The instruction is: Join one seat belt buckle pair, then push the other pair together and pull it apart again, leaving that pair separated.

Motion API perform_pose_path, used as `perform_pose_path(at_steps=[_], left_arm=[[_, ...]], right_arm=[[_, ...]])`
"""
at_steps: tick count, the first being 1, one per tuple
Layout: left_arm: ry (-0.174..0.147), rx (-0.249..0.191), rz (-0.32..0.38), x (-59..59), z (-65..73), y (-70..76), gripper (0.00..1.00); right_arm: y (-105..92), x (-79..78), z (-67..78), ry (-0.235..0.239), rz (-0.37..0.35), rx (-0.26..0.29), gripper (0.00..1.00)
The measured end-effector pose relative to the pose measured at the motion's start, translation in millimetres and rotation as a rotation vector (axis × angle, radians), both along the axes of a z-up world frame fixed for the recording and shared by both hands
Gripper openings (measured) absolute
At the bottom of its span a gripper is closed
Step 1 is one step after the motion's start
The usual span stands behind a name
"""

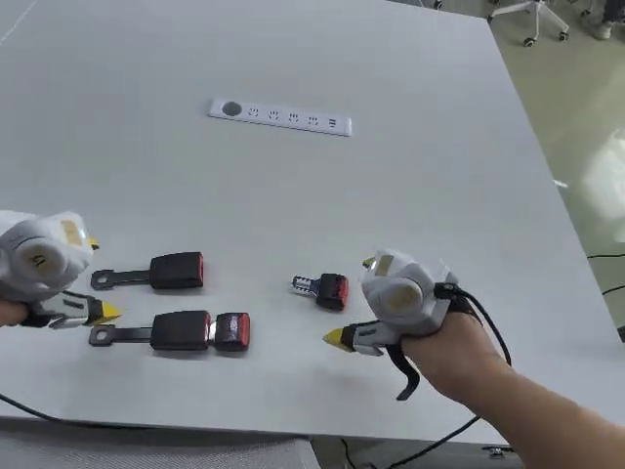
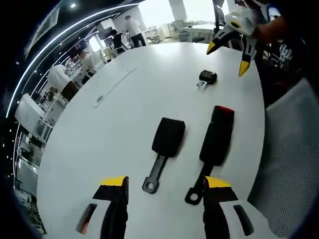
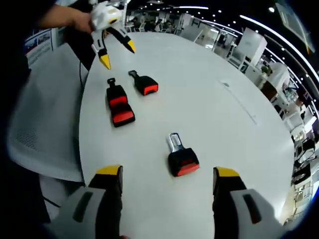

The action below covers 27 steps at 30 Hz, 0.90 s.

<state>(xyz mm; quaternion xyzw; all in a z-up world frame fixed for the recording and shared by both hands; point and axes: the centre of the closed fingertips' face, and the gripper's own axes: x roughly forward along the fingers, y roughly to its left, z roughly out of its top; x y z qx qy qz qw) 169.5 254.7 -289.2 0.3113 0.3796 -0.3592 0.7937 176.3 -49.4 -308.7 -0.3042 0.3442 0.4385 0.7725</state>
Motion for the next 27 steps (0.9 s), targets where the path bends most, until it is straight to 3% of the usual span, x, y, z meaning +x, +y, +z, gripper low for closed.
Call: perform_pose_path(at_steps=[2, 5, 9, 14, 16, 18, 27], left_arm=[[0.006, -0.021, 0.039, -12.3, 3.1, 5.4, 0.64], [0.001, -0.016, 0.063, -22.9, 6.1, 13.3, 0.70], [0.008, -0.031, 0.118, -35.3, 13.3, 25.6, 0.82], [-0.030, -0.045, 0.171, -39.2, 22.6, 38.6, 0.88], [-0.025, -0.052, 0.190, -42.8, 21.8, 41.0, 0.95], [-0.016, -0.061, 0.203, -46.6, 20.7, 42.1, 1.00], [-0.002, -0.053, 0.249, -56.0, 14.4, 52.2, 1.00]], right_arm=[[1.6, -10.5, 2.9, 0.005, -0.004, 0.018, 0.76], [5.8, -24.6, 9.0, 0.002, 0.000, 0.032, 0.80], [5.7, -29.3, 18.2, -0.018, -0.010, 0.048, 0.87], [-3.0, -32.2, 19.6, -0.018, -0.072, 0.066, 0.92], [-6.8, -31.8, 18.8, -0.040, -0.117, 0.075, 1.00], [-7.9, -36.9, 16.7, -0.039, -0.111, 0.067, 1.00], [-5.1, -48.7, 11.7, 0.002, -0.133, 0.088, 0.99]])
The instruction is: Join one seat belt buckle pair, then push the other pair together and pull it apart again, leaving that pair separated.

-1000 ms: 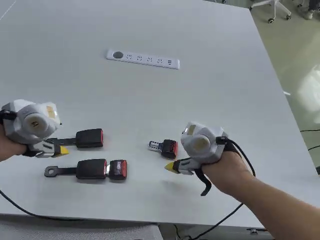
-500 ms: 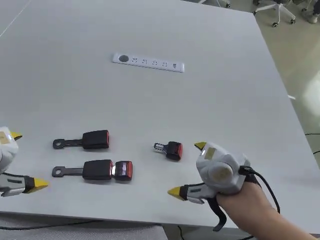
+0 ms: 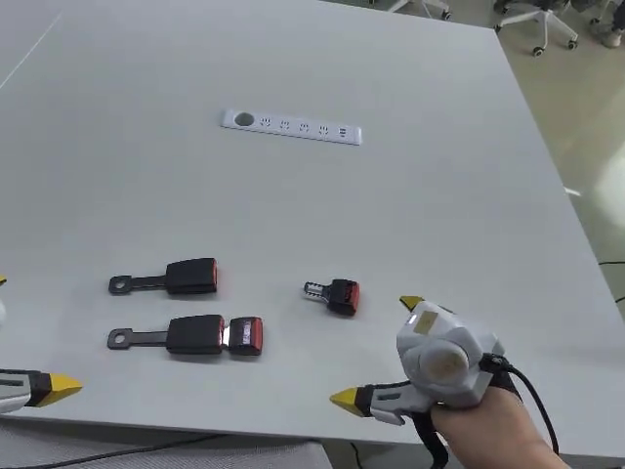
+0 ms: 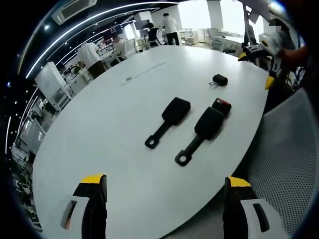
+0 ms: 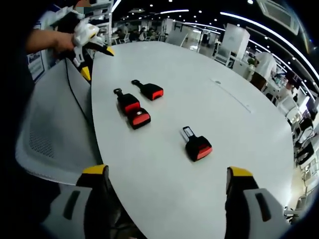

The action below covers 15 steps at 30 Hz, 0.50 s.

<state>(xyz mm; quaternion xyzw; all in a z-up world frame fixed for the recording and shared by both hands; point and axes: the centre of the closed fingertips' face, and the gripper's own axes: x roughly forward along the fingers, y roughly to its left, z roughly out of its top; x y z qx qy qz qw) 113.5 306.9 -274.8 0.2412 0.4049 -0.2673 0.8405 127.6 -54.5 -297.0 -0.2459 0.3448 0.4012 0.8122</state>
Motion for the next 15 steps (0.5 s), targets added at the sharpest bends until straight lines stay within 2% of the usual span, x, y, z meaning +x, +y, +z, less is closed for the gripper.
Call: perform_pose_path(at_steps=[11, 15], left_arm=[[-0.019, -0.003, 0.010, -0.3, 3.2, 3.1, 0.99], [-0.030, -0.012, 0.003, 2.8, 6.3, -1.4, 0.99]], right_arm=[[-6.8, 5.1, 3.9, -0.008, -0.041, 0.014, 0.98], [-5.6, 5.2, 5.3, -0.010, -0.042, 0.018, 0.98]])
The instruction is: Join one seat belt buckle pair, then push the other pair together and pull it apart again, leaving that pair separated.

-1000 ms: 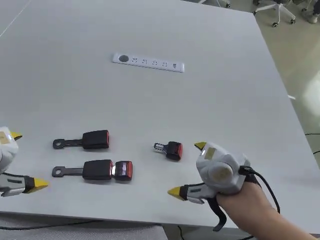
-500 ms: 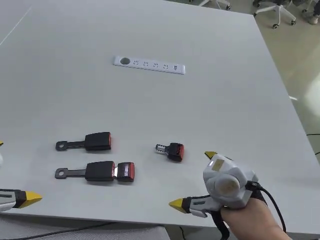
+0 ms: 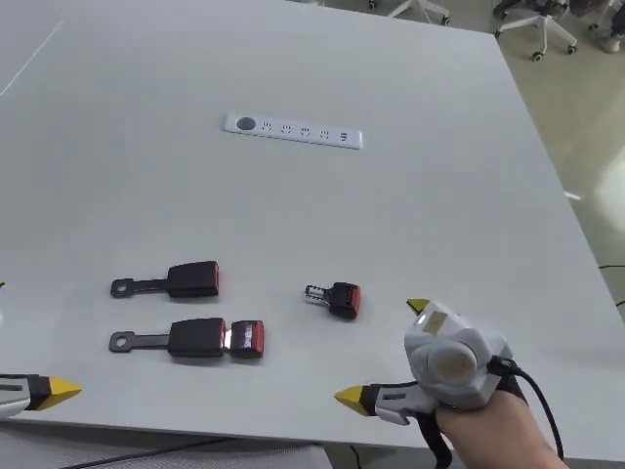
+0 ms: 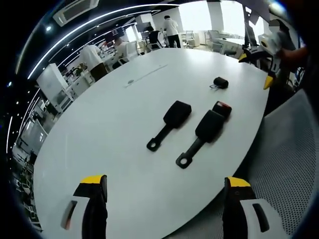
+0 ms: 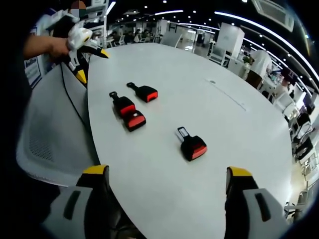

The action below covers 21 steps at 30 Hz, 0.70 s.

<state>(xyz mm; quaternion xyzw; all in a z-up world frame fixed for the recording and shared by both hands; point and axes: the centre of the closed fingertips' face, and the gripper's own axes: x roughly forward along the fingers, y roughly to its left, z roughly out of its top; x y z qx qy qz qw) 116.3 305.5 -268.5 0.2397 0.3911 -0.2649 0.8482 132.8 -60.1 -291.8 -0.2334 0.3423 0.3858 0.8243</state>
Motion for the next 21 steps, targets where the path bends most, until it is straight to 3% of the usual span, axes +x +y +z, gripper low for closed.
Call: perform_pose_path(at_steps=[21], left_arm=[[-0.008, -0.005, -0.017, 4.7, 2.0, -5.3, 1.00]], right_arm=[[-0.7, -1.7, -3.9, 0.014, 0.011, -0.007, 0.99]])
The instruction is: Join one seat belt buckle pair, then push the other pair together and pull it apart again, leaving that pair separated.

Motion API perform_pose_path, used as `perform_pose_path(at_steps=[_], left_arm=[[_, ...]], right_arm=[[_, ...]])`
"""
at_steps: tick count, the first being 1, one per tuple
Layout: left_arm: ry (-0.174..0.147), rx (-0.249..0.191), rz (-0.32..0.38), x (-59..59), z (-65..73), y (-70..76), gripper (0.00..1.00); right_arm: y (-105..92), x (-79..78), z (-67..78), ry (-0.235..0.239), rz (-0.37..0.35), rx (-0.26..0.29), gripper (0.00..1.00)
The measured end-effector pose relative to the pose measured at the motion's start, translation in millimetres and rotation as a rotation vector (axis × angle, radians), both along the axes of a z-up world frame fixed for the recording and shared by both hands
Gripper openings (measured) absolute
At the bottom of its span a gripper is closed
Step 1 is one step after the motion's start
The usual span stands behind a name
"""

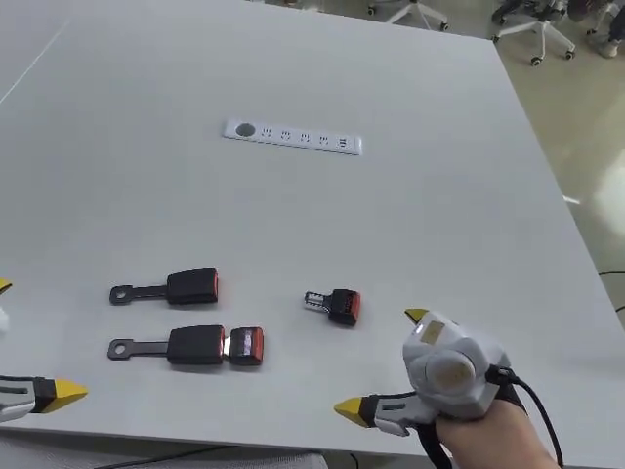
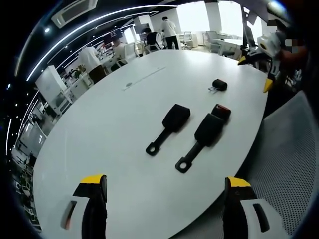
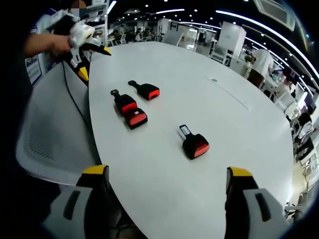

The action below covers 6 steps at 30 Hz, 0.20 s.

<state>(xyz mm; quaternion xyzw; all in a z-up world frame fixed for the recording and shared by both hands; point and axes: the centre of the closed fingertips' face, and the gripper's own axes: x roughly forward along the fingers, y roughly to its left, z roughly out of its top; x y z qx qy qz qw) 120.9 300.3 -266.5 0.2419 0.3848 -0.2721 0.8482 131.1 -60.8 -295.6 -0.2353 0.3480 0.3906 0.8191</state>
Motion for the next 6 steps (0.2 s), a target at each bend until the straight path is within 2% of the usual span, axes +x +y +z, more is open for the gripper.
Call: perform_pose_path(at_steps=[6], left_arm=[[-0.002, -0.002, 0.003, 0.4, -0.5, 0.3, 1.00]], right_arm=[[-2.0, 0.1, -0.6, 0.005, -0.008, -0.002, 0.98]])
